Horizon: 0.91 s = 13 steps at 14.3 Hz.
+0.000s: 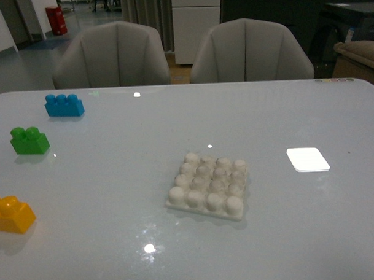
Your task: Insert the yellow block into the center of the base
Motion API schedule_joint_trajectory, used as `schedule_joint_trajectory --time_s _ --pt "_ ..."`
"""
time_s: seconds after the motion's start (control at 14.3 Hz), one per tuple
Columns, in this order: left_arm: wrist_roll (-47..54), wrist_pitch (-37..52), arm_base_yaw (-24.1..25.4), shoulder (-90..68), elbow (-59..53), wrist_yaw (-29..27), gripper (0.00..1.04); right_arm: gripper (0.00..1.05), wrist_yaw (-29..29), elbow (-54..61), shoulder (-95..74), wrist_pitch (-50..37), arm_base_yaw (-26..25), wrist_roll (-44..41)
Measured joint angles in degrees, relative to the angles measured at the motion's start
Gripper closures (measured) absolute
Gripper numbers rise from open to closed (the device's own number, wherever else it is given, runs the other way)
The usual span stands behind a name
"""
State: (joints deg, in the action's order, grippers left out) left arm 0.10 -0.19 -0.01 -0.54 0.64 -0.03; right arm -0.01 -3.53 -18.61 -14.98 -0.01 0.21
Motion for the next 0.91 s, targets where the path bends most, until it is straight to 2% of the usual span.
schedule_joint_trajectory --time_s 0.56,0.63,0.91 --pt "0.0 0.0 0.0 0.0 0.0 0.0 0.07 1.03 0.0 3.0 9.1 5.6 0.0 0.0" --pt "0.0 0.0 0.0 0.0 0.0 0.0 0.07 1.03 0.0 3.0 15.7 15.1 0.0 -0.1" --pt "0.0 0.0 0.0 0.0 0.0 0.0 0.07 1.03 0.0 3.0 18.4 15.2 0.0 -0.1"
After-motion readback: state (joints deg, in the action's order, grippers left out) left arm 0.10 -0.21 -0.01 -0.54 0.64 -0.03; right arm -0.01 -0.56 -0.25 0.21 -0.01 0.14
